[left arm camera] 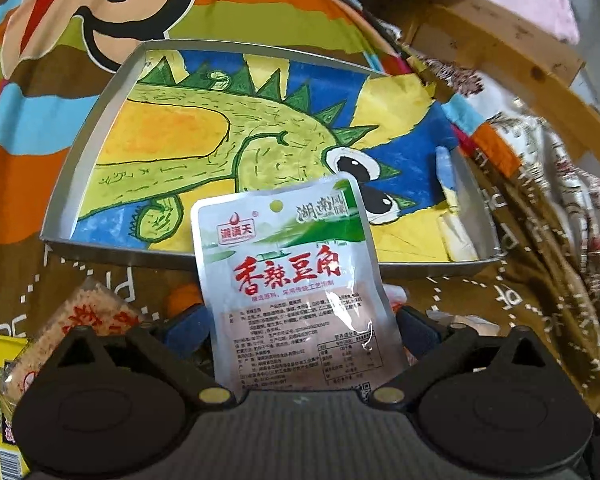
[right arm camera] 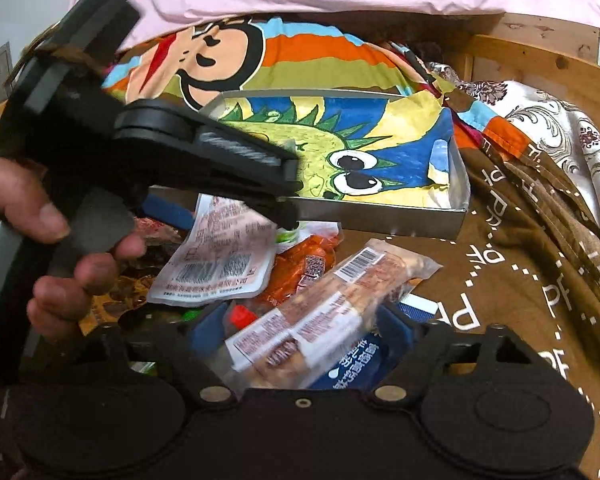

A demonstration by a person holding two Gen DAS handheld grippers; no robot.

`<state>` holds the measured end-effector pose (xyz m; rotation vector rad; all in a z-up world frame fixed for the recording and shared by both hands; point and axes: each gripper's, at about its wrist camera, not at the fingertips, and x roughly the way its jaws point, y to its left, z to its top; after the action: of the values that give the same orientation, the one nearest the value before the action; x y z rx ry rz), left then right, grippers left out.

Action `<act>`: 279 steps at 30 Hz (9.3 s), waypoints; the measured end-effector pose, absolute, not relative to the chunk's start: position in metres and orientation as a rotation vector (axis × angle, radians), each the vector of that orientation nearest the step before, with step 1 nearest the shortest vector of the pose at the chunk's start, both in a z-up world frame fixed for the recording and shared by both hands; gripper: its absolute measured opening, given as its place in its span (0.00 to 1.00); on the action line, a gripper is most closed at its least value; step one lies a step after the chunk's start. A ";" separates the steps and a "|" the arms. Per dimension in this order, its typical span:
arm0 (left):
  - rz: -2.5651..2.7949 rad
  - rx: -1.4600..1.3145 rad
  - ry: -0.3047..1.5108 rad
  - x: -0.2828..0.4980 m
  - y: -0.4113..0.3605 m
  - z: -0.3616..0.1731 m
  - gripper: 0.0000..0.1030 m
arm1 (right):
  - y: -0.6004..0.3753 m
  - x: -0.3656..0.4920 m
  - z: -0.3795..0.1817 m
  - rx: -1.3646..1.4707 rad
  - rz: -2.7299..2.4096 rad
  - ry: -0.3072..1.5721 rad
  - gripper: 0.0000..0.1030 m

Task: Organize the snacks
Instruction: 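Grasp the white spicy-bean packet with the left tool while the right tool grasps the clear meat-stick packet, then lift the white packet with the left tool while the right tool carries the meat-stick packet toward the tray, then lower both packets into the metal tray and open both tools, then withdraw both tools from the tray back over the remaining snacks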

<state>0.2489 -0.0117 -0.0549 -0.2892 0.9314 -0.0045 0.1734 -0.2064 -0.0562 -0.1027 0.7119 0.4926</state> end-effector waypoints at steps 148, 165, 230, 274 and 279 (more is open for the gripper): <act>-0.168 -0.576 0.764 0.210 0.033 -0.019 0.09 | -0.249 0.247 -0.022 0.230 0.537 0.704 0.41; -0.121 -0.619 0.647 0.311 0.077 -0.012 0.09 | -0.182 0.379 -0.019 0.109 0.518 0.610 0.41; 0.169 -0.360 0.623 0.061 0.042 0.022 0.99 | -0.231 0.096 0.081 -0.077 0.496 0.508 0.99; 0.003 -0.224 0.689 0.045 -0.010 -0.017 0.99 | -0.273 0.091 -0.001 -0.141 0.553 0.703 0.99; -0.049 -0.172 0.683 0.056 -0.018 -0.027 0.99 | -0.272 0.101 -0.018 -0.125 0.569 0.741 0.99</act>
<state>0.0561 -0.0180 -0.0266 -0.1721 0.6835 -0.0495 0.1014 -0.2721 -0.0176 -0.1246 0.7406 0.5687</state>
